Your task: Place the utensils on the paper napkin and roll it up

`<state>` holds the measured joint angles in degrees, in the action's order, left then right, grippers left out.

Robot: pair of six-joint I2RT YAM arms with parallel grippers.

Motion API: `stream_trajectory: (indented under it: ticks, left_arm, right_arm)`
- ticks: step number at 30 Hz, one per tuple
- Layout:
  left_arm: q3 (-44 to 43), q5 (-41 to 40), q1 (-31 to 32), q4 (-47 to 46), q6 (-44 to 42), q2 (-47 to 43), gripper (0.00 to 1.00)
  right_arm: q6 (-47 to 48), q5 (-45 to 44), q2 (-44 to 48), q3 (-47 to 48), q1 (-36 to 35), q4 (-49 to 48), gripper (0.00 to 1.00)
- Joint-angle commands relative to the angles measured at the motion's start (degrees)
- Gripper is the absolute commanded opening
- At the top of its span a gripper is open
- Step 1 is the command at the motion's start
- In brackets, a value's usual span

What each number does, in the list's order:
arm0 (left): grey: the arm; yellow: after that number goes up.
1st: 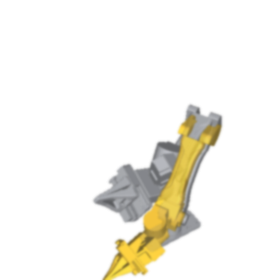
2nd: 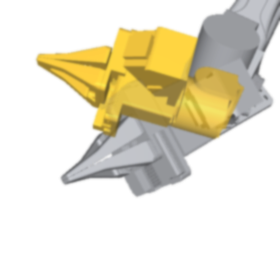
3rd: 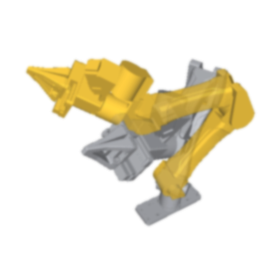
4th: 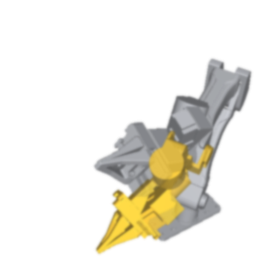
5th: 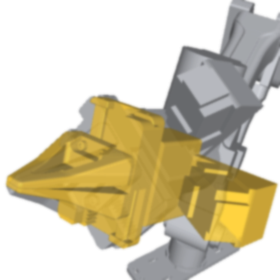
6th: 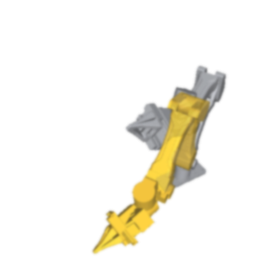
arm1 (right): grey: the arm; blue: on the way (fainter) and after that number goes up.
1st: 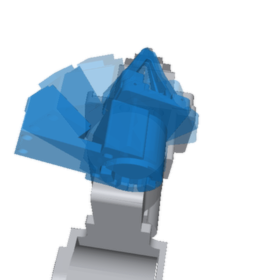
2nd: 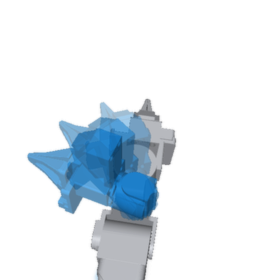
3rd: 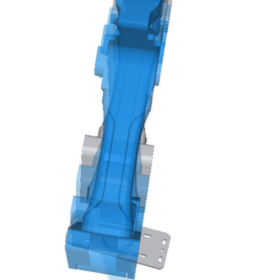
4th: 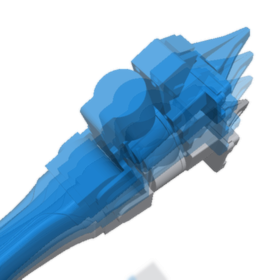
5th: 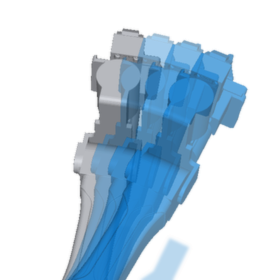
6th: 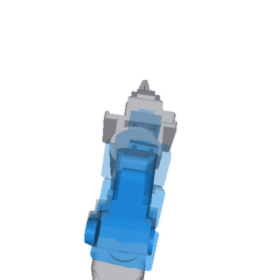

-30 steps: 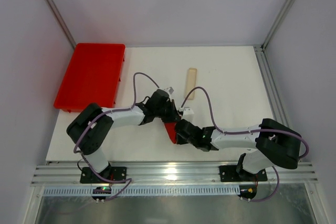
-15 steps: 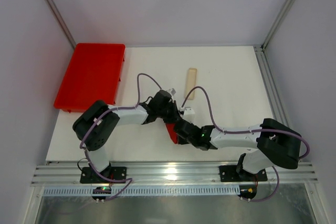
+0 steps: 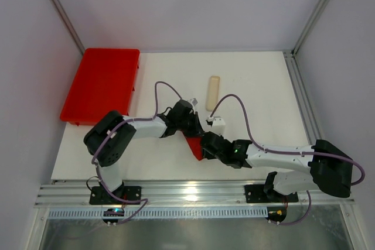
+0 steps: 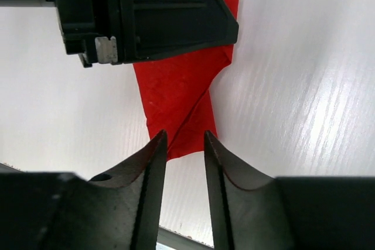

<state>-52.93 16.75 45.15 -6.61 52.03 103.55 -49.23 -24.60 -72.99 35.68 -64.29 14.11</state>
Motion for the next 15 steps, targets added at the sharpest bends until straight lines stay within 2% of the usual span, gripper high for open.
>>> stream_trajectory:
  ticks: [1, 4, 6, 15]
  left_arm:
    - [-2.36, 1.09, 0.38, -1.91, -0.97, 0.43, 0.0]
    - [-2.53, 0.82, 0.56, -1.56, -1.14, 0.43, 0.0]
    - [-2.45, 0.82, 0.47, -1.56, -1.23, 0.51, 0.0]
    - [-2.88, 0.91, 0.82, -1.39, -1.32, 0.78, 0.0]
  right_arm:
    - [1.42, -0.36, 1.62, 0.09, -0.31, -2.33, 0.38]
    - [1.51, -0.27, 1.54, 0.35, -0.31, -2.94, 0.45]
    - [1.6, 0.69, 1.27, 0.27, -0.31, -4.0, 0.45]
    - [1.34, 0.43, -4.44, 2.37, -0.22, -4.7, 0.43]
